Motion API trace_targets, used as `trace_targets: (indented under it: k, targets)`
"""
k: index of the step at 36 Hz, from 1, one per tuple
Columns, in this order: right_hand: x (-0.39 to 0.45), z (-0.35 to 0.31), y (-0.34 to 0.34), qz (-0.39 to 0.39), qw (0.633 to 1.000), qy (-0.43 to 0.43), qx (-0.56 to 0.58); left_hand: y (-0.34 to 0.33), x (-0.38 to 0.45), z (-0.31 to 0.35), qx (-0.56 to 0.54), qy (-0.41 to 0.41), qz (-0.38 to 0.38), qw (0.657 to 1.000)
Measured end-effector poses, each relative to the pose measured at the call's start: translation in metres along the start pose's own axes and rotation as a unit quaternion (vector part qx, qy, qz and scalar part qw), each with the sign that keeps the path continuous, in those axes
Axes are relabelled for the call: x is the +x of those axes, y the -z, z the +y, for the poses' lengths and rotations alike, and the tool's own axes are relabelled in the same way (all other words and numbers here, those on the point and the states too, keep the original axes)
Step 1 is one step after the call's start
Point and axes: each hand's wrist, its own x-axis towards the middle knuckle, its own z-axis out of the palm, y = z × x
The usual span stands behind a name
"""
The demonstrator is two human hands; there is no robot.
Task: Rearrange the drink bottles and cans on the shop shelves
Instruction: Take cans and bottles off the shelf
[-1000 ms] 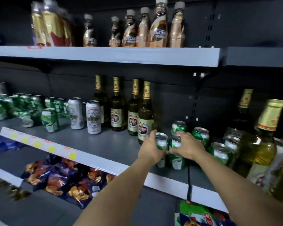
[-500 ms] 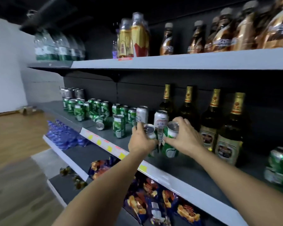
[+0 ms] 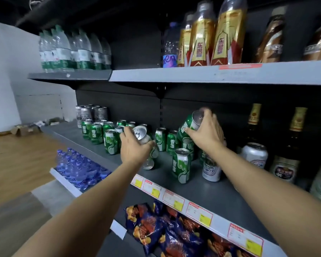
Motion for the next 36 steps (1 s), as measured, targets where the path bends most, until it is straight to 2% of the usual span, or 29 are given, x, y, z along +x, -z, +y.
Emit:
trace_targets:
  k: [4, 8, 16, 22, 27, 34, 36]
  targets:
    - [0.032, -0.005, -0.021, -0.025, 0.998, -0.047, -0.028, -0.021, 0.038, -0.007, -0.039, -0.026, -0.026, 0.999]
    - [0.061, 0.003, -0.043, -0.101, 0.991, -0.076, -0.035, -0.049, 0.070, -0.010, -0.057, -0.023, -0.085, 0.995]
    - [0.095, 0.015, -0.097, -0.261, 0.947, -0.076, -0.170, -0.106, 0.114, -0.033, 0.058, -0.016, -0.201, 0.978]
    - [0.108, 0.017, -0.139, -0.302, 0.920, -0.089, -0.235, -0.129, 0.129, -0.047, 0.136, -0.051, -0.291, 0.946]
    - [0.111, 0.021, -0.155, -0.323, 0.901, -0.130, -0.260, -0.140, 0.139, -0.063, 0.150, -0.048, -0.339, 0.928]
    - [0.113, 0.009, -0.159, -0.332, 0.888, -0.166, -0.272, -0.146, 0.155, -0.073, 0.201, -0.083, -0.385, 0.897]
    - [0.109, 0.005, -0.154, -0.305, 0.901, -0.176, -0.252, -0.145, 0.158, -0.070, 0.235, -0.114, -0.403, 0.877]
